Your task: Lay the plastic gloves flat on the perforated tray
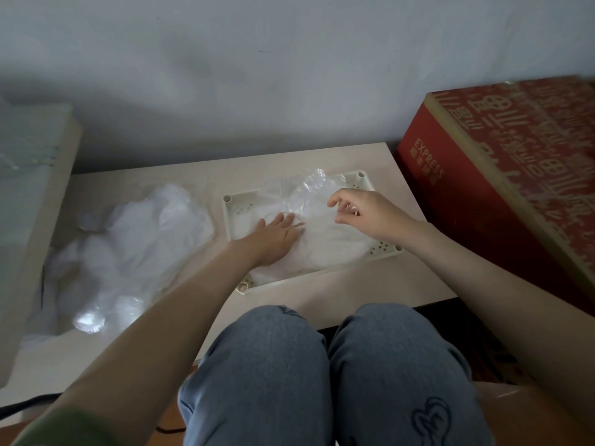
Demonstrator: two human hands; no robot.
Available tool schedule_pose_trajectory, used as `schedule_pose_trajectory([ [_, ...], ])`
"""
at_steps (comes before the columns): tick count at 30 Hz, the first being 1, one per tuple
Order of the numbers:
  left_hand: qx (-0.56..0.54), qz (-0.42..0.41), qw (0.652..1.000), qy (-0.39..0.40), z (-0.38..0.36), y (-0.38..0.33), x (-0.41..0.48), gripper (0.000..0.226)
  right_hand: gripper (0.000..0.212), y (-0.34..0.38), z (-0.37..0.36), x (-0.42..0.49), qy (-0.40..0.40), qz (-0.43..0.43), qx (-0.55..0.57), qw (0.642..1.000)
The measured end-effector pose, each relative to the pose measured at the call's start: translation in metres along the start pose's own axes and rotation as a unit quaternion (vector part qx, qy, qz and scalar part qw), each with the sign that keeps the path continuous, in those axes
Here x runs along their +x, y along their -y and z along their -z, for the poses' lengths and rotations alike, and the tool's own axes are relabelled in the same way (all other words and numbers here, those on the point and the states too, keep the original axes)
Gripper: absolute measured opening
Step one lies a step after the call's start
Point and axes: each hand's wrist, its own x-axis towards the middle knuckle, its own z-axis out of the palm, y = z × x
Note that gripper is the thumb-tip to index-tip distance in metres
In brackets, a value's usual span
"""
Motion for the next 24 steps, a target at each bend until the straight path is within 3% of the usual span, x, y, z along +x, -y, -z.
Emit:
schedule_pose_trajectory([
  [5, 0.028, -0.010, 1.000, 0.004, -0.006, 0.008, 0.007, 0.049, 0.005, -0.003, 0.001, 0.001, -0.029, 0.047, -0.028, 0.998],
  [18, 0.035, -0.022, 0.999, 0.001, -0.009, 0.012, 0.011, 0.053, 0.011, -0.022, 0.010, -0.016, 0.040, 0.073, -0.121, 0.989],
  [22, -0.008, -0.031, 0.998, -0.045, -0.012, 0.017, 0.015, 0.048, 0.009, -0.029, 0.010, -0.020, 0.099, 0.080, -0.134, 0.983],
  [24, 0.028, -0.033, 0.997, -0.066, -0.014, 0.018, 0.017, 0.044, 0.010, -0.029, 0.008, -0.021, 0.096, 0.064, -0.115, 0.987],
])
